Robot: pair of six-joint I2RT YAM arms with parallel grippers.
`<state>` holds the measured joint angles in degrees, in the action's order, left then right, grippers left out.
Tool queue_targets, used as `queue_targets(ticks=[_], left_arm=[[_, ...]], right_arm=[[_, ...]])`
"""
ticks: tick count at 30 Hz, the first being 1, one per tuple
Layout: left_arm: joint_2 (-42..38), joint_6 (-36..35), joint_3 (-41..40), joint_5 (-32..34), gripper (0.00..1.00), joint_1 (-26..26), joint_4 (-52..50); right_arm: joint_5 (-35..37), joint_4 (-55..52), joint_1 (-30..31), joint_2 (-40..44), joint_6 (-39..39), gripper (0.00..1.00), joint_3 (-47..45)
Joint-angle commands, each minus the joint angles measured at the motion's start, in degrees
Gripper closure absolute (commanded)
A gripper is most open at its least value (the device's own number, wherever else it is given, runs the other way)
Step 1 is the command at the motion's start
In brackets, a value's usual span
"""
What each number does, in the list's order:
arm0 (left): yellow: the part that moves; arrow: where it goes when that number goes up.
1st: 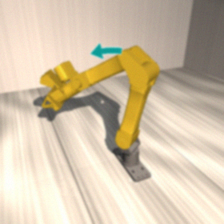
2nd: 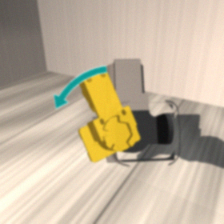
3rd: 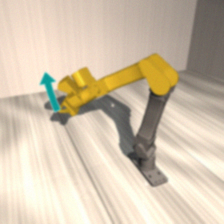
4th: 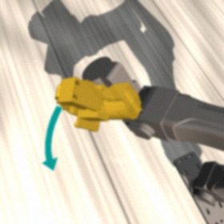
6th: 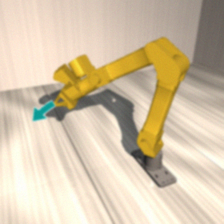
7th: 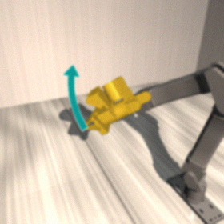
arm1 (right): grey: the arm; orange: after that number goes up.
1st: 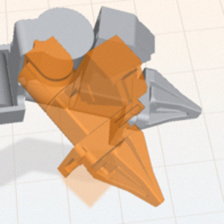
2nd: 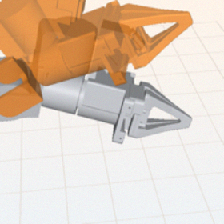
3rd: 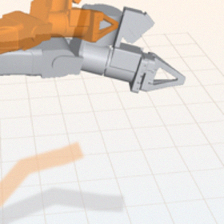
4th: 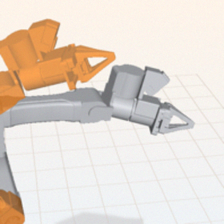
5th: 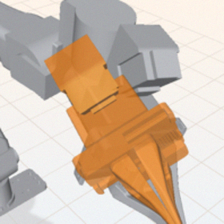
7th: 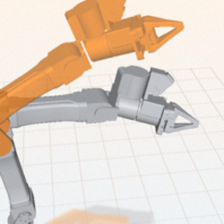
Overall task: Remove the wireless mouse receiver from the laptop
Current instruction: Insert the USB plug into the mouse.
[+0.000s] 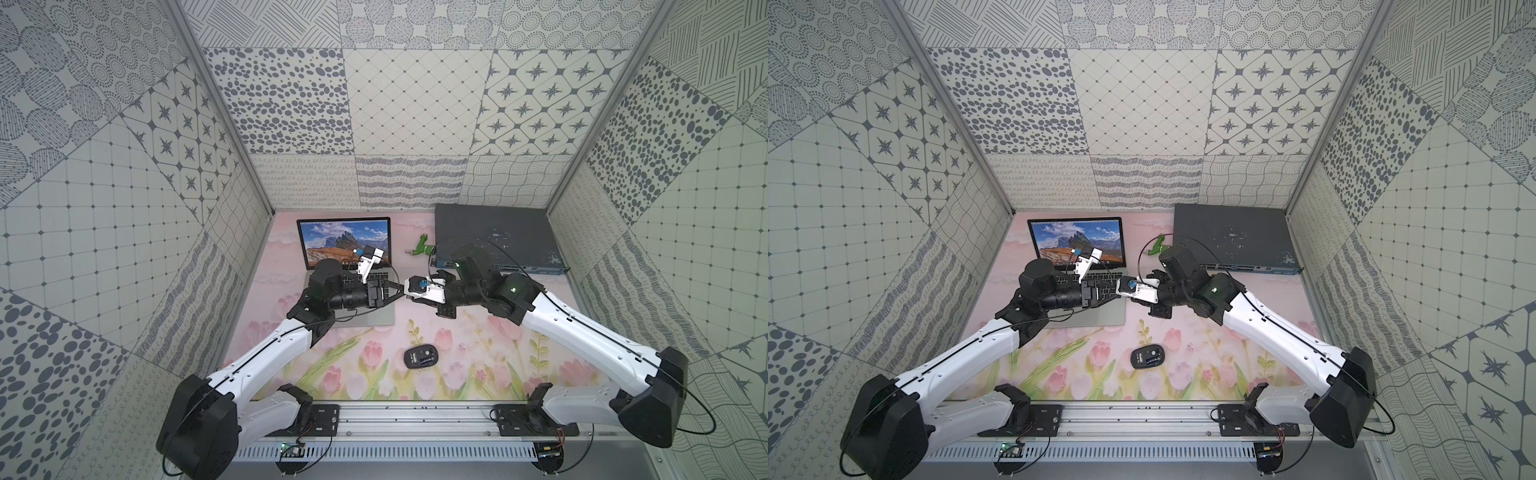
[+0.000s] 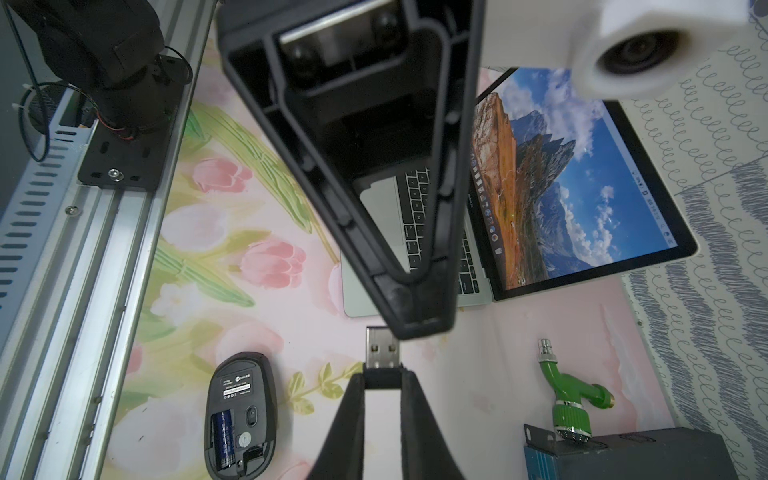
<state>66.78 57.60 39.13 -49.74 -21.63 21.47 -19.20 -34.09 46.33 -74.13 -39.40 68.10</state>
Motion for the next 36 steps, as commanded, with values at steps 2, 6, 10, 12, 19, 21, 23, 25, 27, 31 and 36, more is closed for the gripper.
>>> queue_targets(ticks=[2, 6, 10, 12, 19, 21, 23, 25, 27, 31, 36], left_arm=[[1.2, 0.2, 1.1, -1.7, 0.63, -2.3, 3.5], [0.3, -5.1, 2.5, 0.7, 0.65, -3.6, -4.7], [-0.2, -7.6, 3.1, 1.9, 0.7, -3.7, -8.7], [-0.2, -8.4, 3.6, 2.2, 0.73, -3.7, -10.8], [-0.1, -11.1, 4.2, 3.3, 0.81, -3.7, -15.2], [0.0, -11.2, 4.2, 3.0, 0.82, -3.7, -15.4], [0.2, -11.4, 4.2, 2.9, 0.82, -3.7, -15.8], [0.4, -11.6, 4.2, 2.8, 0.83, -3.7, -16.0], [0.4, -11.7, 4.2, 3.1, 0.88, -3.7, -16.3], [0.0, -11.7, 4.6, 3.8, 0.99, -3.7, -16.6], [-0.7, -10.9, 4.1, 4.9, 1.0, -3.7, -14.7]], right_arm=[[0.6, 0.6, 0.5, 1.0, 0.6, 1.0, -0.1], [0.8, 0.4, 0.8, 1.4, 0.5, 1.0, -0.4], [1.2, 0.4, 0.9, 1.6, 0.4, 1.0, -0.6], [1.7, 0.4, 0.9, 1.8, 0.4, 1.0, -0.7], [2.4, 0.2, 1.1, 2.1, 0.1, 1.0, -0.8], [2.6, 0.3, 1.2, 2.1, 0.0, 1.0, -0.8], [2.9, 0.2, 1.3, 2.2, 0.0, 1.0, -0.7], [3.1, 0.2, 1.4, 2.1, -0.1, 1.0, -0.8], [3.3, 0.2, 1.4, 2.1, -0.2, 1.0, -0.8], [3.6, 0.2, 1.6, 2.1, -0.4, 1.0, -1.0], [3.1, 0.2, 2.4, 2.6, -1.2, 1.0, -1.4]])
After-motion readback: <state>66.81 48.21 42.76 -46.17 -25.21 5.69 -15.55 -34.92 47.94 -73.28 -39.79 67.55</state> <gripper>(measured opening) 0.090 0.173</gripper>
